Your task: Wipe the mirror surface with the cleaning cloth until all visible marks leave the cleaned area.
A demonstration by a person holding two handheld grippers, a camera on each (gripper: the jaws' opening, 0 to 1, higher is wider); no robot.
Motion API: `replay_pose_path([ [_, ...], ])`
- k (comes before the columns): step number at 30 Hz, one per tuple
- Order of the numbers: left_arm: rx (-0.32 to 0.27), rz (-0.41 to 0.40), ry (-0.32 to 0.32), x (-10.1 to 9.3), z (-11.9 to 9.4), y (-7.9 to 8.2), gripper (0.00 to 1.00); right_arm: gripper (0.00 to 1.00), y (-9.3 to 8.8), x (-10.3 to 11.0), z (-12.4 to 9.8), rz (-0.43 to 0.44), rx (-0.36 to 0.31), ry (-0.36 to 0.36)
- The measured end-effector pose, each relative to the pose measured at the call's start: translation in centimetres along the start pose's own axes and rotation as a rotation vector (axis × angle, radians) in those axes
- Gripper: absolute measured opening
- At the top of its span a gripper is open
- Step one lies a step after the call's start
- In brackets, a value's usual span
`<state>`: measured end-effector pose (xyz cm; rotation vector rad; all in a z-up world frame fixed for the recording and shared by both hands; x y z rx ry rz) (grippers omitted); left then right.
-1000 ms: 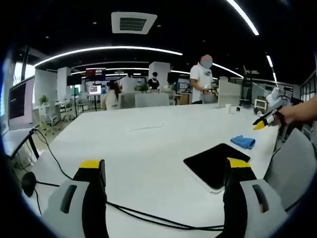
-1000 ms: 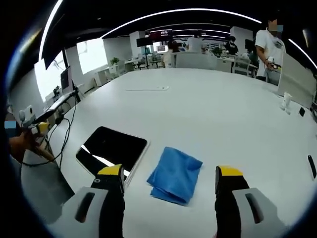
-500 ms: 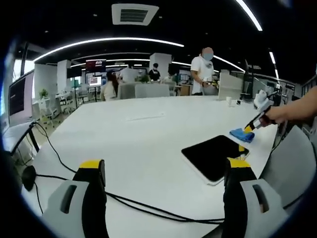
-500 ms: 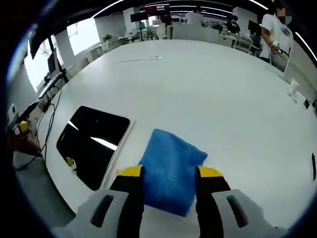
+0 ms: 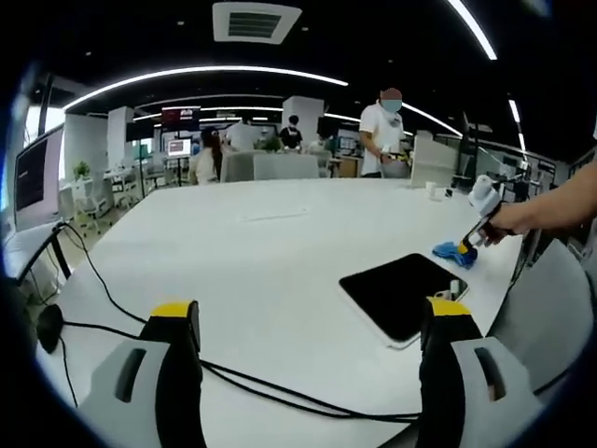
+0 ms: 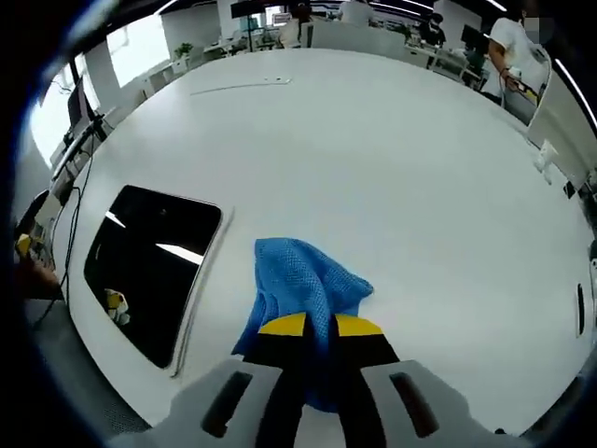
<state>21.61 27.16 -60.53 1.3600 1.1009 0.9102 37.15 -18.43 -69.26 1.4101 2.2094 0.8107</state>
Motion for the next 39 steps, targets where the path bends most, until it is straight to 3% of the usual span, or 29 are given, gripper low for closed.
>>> replay_pose_path([
  [4,0.006,-0.002,-0.007,-0.2,0.0,-0.3,0.97,0.04,0.1,0.1,0.0,0.042,0.031,-0.020],
  [7,0.013,0.005,-0.011,-0.2,0.1,-0.5,0.98,0.03,0.1,0.1,0.0,0.135,0.033,-0.040],
  [8,0.018,0.004,-0.011,-0.2,0.2,-0.5,0.98,0.03,0.1,-0.2,0.0,0.116,0.032,-0.028],
  [11,0.030,0.000,-0.021,-0.3,0.3,-0.6,0.98,0.01,0.2,-0.4,0.1,0.204,0.045,-0.029],
  [15,0.030,0.034,-0.039,-0.3,0.1,-0.6,0.99,0.01,1.7,-0.8,0.0,0.205,0.030,-0.031],
  [19,0.050,0.077,-0.079,-0.6,0.0,-1.3,0.99,0.01,3.7,-0.6,0.0,0.267,0.007,-0.024],
  [23,0.038,0.020,-0.075,-0.6,0.0,-1.5,0.99,0.02,6.1,0.7,0.1,0.293,-0.010,0.027],
  [25,0.028,0.001,-0.076,-0.7,-0.1,-1.5,0.99,0.02,7.4,1.5,-0.1,0.336,-0.035,0.015],
  [29,0.030,-0.005,-0.075,-0.8,-0.2,-1.8,0.99,0.02,8.9,3.1,0.4,0.364,-0.032,0.072],
  [33,0.037,-0.006,-0.063,-0.7,-0.4,-2.0,0.99,0.02,9.2,4.8,1.6,0.407,-0.010,0.120],
  [39,0.042,-0.002,-0.052,-0.7,-0.6,-1.9,0.99,0.01,7.8,7.4,3.5,0.403,0.051,0.139],
])
Point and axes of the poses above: the point that each gripper's makers call its tool centre point, and the gripper's own axes: z roughly forward along the fingers, x roughly to its left, y roughly out of its top, the point moved 6 cm from there along -z, roughly backward along the fingers, and after that the axes turned 12 degrees about -x, right-handed, at the moved point
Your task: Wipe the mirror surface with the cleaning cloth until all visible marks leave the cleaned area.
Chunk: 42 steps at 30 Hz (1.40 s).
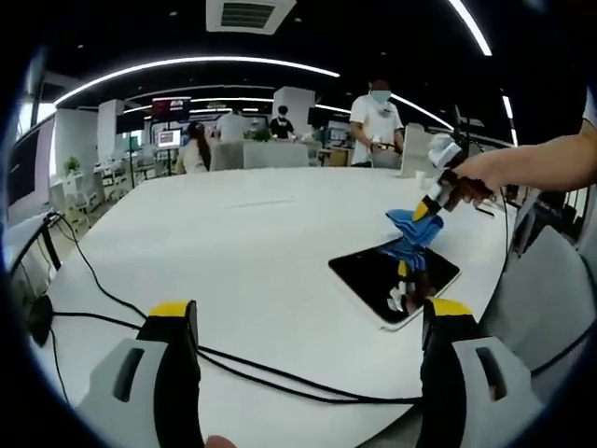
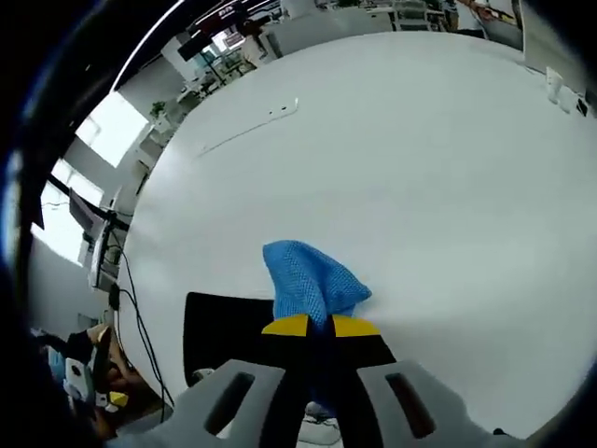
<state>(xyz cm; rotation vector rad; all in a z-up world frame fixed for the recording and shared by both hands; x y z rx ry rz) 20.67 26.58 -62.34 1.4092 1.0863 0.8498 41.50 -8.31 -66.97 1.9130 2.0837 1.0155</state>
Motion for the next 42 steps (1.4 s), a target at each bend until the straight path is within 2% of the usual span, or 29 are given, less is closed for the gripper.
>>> replay_pose_path([
  [2,0.002,0.006,-0.002,-0.2,0.1,0.0,0.99,0.01,-0.6,-0.1,0.7,-0.045,0.019,-0.024],
  [4,0.000,-0.001,-0.002,-0.3,0.1,0.0,0.99,0.01,-0.8,-1.0,1.4,-0.179,0.021,-0.086],
  [5,-0.001,-0.005,-0.002,-0.4,0.2,0.0,0.99,0.01,-1.3,-0.7,1.2,-0.192,0.024,-0.087],
  [6,-0.003,-0.004,-0.001,-0.4,0.2,0.1,0.99,0.01,-1.9,-0.5,1.3,-0.185,0.040,-0.087],
  [7,-0.003,-0.001,-0.001,-0.4,0.2,0.1,0.99,0.01,-1.8,-0.4,1.2,-0.191,0.020,-0.088],
  [10,0.006,0.004,0.017,-0.2,0.1,0.0,0.99,0.01,-1.7,-0.2,1.0,-0.200,0.024,-0.100],
  [12,-0.006,0.050,0.042,0.2,0.0,0.3,0.99,0.01,-1.7,-0.2,1.0,-0.197,0.028,-0.104],
  [15,0.003,0.017,0.033,0.1,0.1,0.3,0.99,0.01,-1.5,0.0,1.1,-0.200,0.030,-0.104],
  [20,0.011,0.014,0.027,0.1,0.1,0.2,0.99,0.01,-1.3,0.5,1.6,-0.189,0.042,-0.085],
  [22,0.014,0.011,0.024,0.0,0.1,0.2,0.99,0.01,-1.5,1.1,1.9,-0.179,0.055,-0.062],
  [30,0.017,0.008,-0.003,-0.7,0.6,0.1,0.99,0.01,-1.6,2.9,2.6,-0.185,0.083,-0.053],
  [33,0.022,0.046,-0.006,-0.7,0.7,0.2,0.99,0.01,-2.1,4.3,2.3,-0.189,0.093,-0.041],
  [42,0.030,0.029,-0.042,-1.9,1.1,0.0,0.99,0.01,-2.6,7.9,3.4,-0.218,0.120,0.008],
])
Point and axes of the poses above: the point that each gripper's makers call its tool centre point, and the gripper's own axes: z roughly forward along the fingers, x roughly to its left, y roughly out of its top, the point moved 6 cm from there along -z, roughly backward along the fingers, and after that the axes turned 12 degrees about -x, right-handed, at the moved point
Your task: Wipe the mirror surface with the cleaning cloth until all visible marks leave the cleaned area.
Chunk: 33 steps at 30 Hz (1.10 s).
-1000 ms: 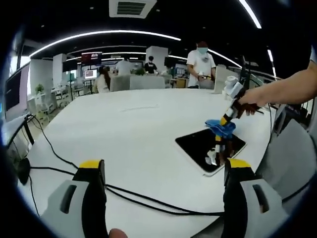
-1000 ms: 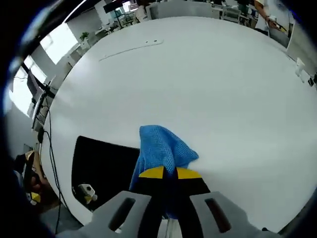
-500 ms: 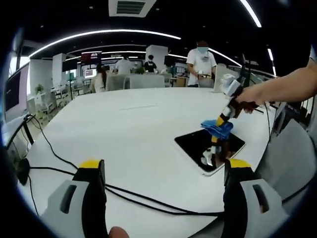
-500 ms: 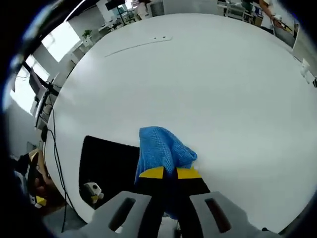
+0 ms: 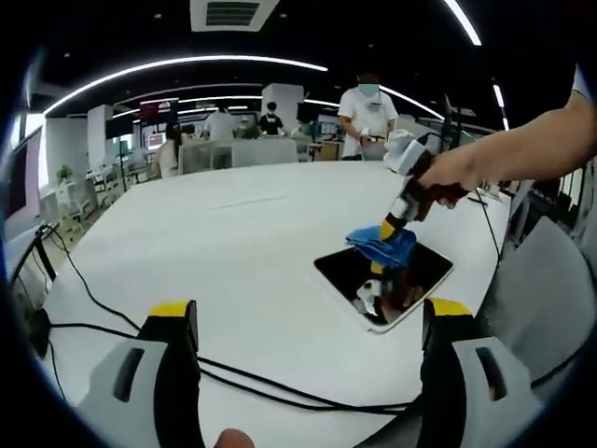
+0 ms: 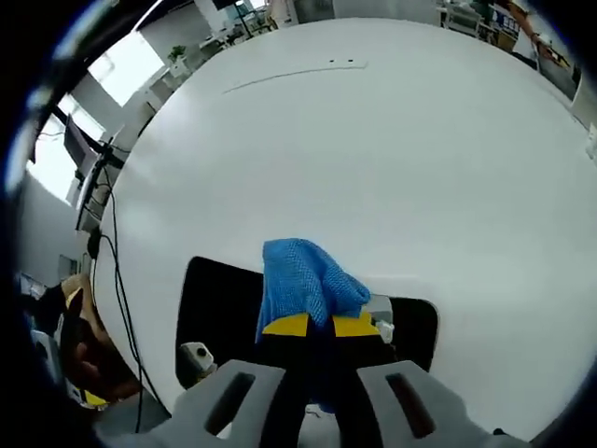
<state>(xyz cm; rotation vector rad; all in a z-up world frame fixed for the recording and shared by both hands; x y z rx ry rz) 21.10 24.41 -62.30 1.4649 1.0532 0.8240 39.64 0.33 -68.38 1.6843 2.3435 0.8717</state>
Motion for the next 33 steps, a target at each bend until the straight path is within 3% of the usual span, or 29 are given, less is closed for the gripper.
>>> replay_pose_path([
  [3,0.005,0.011,-0.009,-0.4,0.0,-0.4,0.99,0.01,0.2,1.1,0.5,0.035,0.008,0.034],
  [22,-0.003,-0.028,-0.031,-2.1,-0.2,-0.5,0.99,0.01,0.8,7.6,2.4,-0.020,0.019,0.103],
  [33,-0.018,-0.062,-0.041,-2.9,0.6,0.6,0.99,0.01,1.3,9.3,3.2,-0.057,0.018,0.108],
])
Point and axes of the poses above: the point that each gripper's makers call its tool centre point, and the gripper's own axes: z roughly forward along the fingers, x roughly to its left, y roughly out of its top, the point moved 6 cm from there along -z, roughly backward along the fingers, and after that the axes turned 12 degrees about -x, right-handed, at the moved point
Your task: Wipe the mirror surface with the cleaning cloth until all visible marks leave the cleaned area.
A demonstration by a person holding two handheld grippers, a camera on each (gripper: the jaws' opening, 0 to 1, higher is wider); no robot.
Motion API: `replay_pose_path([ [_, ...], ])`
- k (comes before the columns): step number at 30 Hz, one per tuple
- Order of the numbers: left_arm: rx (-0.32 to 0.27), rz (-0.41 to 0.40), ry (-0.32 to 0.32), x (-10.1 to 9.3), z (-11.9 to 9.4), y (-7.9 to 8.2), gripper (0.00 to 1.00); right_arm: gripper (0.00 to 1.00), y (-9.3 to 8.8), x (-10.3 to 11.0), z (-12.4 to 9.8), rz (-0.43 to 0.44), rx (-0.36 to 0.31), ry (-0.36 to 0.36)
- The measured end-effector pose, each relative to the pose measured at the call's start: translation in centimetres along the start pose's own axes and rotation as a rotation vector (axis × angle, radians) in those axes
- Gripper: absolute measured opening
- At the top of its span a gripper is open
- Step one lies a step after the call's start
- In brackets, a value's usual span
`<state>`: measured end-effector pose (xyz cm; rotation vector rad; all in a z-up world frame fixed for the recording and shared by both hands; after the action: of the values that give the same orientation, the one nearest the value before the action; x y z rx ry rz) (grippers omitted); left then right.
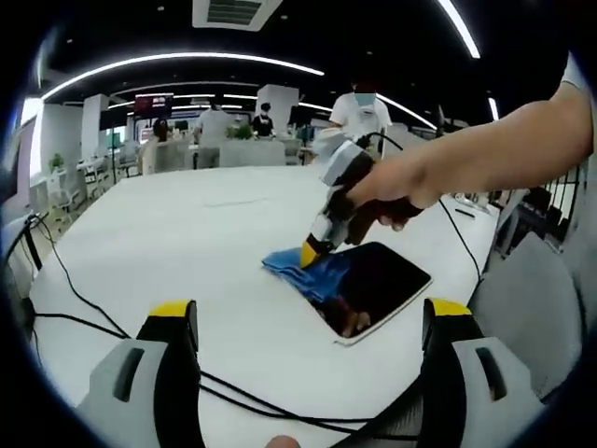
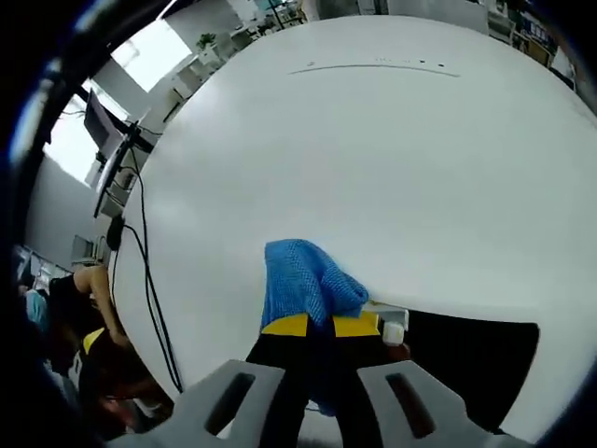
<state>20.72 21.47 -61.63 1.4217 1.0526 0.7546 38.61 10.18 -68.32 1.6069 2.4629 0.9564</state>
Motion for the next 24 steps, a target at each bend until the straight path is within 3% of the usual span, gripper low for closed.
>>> replay_pose_path([
  [8,0.036,0.058,0.021,0.0,0.0,-1.0,0.99,0.01,0.3,-0.3,0.5,0.018,-0.003,0.019],
  [20,0.001,-0.008,0.026,0.2,0.2,-1.1,0.99,0.01,-1.3,0.7,-0.6,-0.012,0.020,0.047],
  [24,-0.003,0.010,0.040,0.4,0.1,-1.1,0.99,0.01,-1.6,1.0,-0.6,-0.015,0.016,0.043],
])
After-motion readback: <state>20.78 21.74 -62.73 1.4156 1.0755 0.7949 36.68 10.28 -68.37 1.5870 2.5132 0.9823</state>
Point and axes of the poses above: the point that each gripper's makers call its tool centre point, and the gripper's own axes: z roughly forward along the fingers, x roughly to its left, y roughly out of its top, the point moved 6 cm from there along -z, roughly backward along the fingers, and after that the axes turned 12 degrees about -x, right-handed, at the moved point
